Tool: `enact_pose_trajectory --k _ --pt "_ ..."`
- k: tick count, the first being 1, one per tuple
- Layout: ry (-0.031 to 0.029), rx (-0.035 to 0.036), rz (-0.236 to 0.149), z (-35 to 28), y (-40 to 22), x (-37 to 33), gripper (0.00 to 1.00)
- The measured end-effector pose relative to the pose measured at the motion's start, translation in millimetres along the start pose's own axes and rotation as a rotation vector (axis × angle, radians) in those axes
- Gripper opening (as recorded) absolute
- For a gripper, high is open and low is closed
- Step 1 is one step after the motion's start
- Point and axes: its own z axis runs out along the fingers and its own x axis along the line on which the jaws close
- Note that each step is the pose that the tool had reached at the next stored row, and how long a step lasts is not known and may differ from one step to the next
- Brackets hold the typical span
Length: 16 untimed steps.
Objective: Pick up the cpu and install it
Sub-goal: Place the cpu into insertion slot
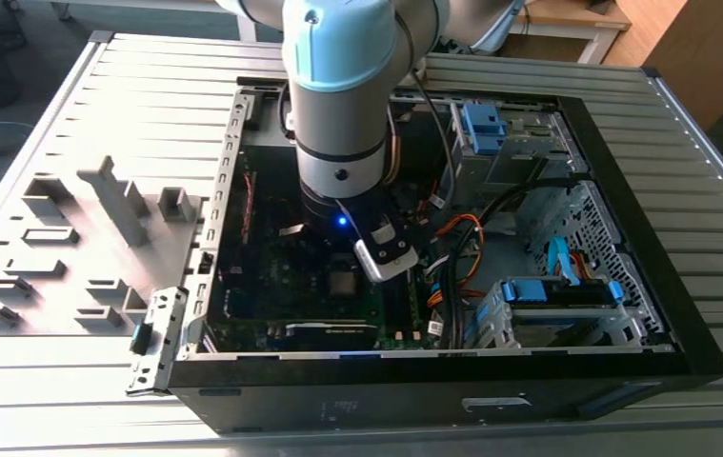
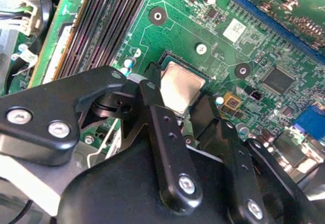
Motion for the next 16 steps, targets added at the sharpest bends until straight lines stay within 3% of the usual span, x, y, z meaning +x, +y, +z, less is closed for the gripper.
enact_pose_trajectory --k 8,11,16 --pt "0.0009 -0.0019 0.0 -2.6 -0.5 0.0 0.47" --pt "-0.0009 -0.0188 0.001 -3.0 -1.0 0.2 0.47" --pt "-0.0099 -0.0285 0.003 -2.9 -5.7 5.8 0.47"
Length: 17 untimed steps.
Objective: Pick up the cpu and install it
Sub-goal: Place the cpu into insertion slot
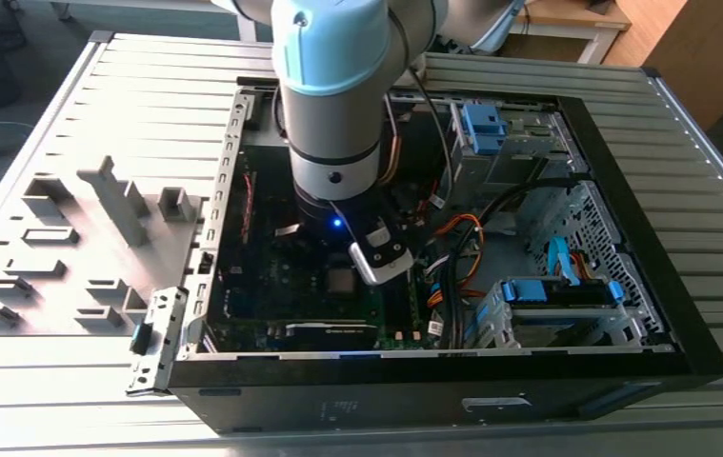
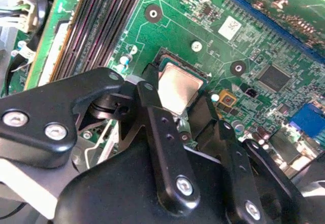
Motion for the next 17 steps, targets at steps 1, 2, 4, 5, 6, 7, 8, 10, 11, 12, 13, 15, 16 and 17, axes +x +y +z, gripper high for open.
enact_pose_trajectory --k 1,2,4,5,6,7,8,10,11,12,13,15,16,17 --pt "-0.0028 -0.003 0.0 0.0 -0.5 0.7 0.47" --pt "-0.0062 -0.0088 0.001 0.0 -1.0 1.0 0.47" --pt "-0.0125 -0.0228 0.002 0.1 -3.1 1.5 0.47" --pt "-0.014 -0.0278 0.003 0.2 -4.5 1.5 0.47" --pt "-0.0148 -0.0305 0.003 0.4 -6.0 1.5 0.47" --pt "-0.0151 -0.0315 0.003 0.5 -7.2 1.5 0.47" --pt "-0.0151 -0.0318 0.003 0.6 -7.5 1.6 0.47" --pt "-0.0151 -0.0319 0.004 1.0 -7.5 1.2 0.47" --pt "-0.0149 -0.032 0.008 1.5 -7.5 0.9 0.47" --pt "-0.0146 -0.0316 0.014 1.8 -7.5 0.6 0.47" --pt "-0.0142 -0.0313 0.022 2.2 -7.4 0.4 0.47" --pt "-0.0134 -0.0302 0.035 2.5 -7.2 0.2 0.47" --pt "-0.0133 -0.0299 0.038 2.6 -6.7 0.2 0.47" --pt "-0.0133 -0.0297 0.04 2.6 -6.0 0.1 0.47"
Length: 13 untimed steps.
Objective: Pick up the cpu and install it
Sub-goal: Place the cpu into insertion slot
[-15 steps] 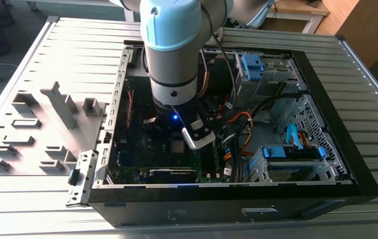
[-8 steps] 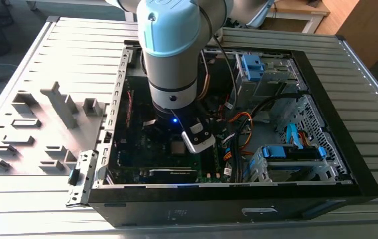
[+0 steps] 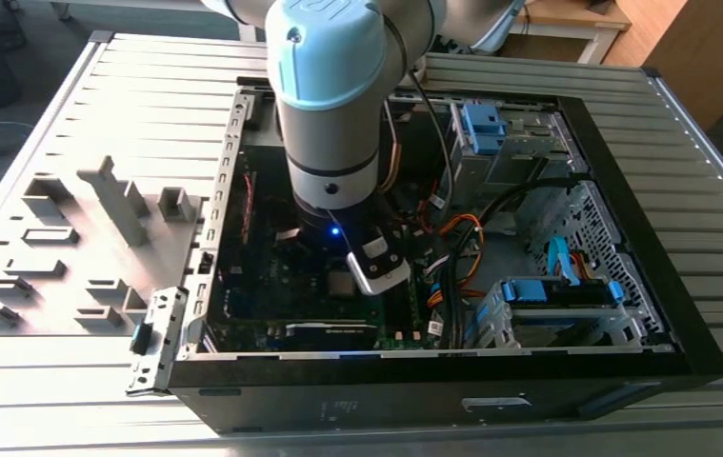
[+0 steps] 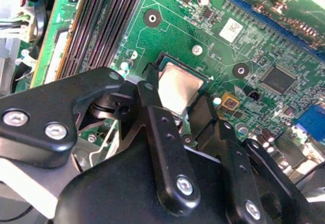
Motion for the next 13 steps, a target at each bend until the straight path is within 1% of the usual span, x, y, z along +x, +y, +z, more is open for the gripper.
enact_pose_trajectory --k 2,5,13 --pt "0.0 0.0 0.001 0.1 1.2 -0.3 0.47" --pt "0.0 -0.0002 0.0 0.2 1.3 -0.7 0.47" --pt "-0.0009 -0.0033 -0.029 0.3 1.4 -1.4 0.47"
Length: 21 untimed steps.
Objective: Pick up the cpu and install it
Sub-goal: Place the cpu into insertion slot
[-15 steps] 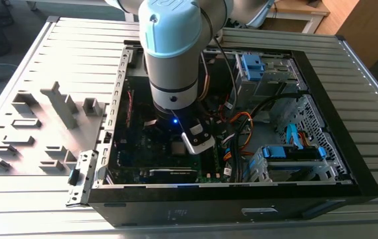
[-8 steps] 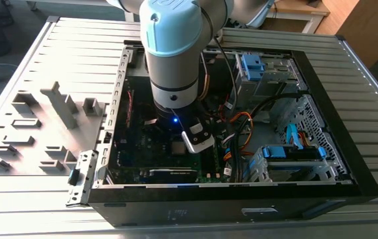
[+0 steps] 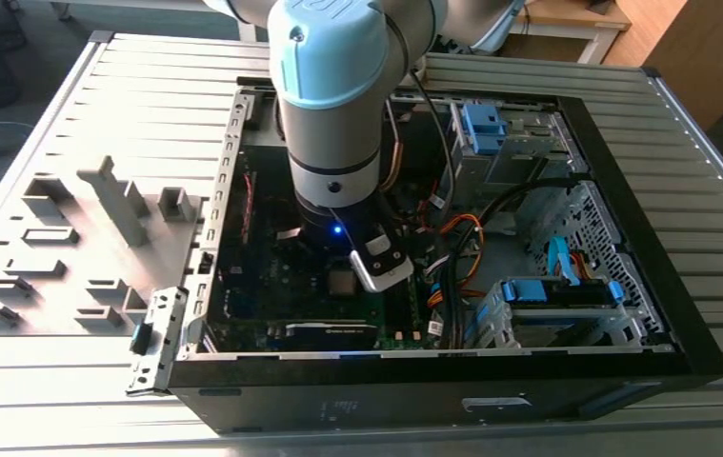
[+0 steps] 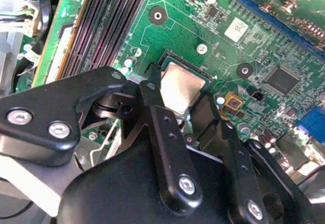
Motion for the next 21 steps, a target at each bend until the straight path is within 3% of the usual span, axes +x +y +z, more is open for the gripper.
enact_pose_trajectory --k 21 --pt "-0.0003 -0.0007 -0.003 1.4 0.0 0.1 0.47"
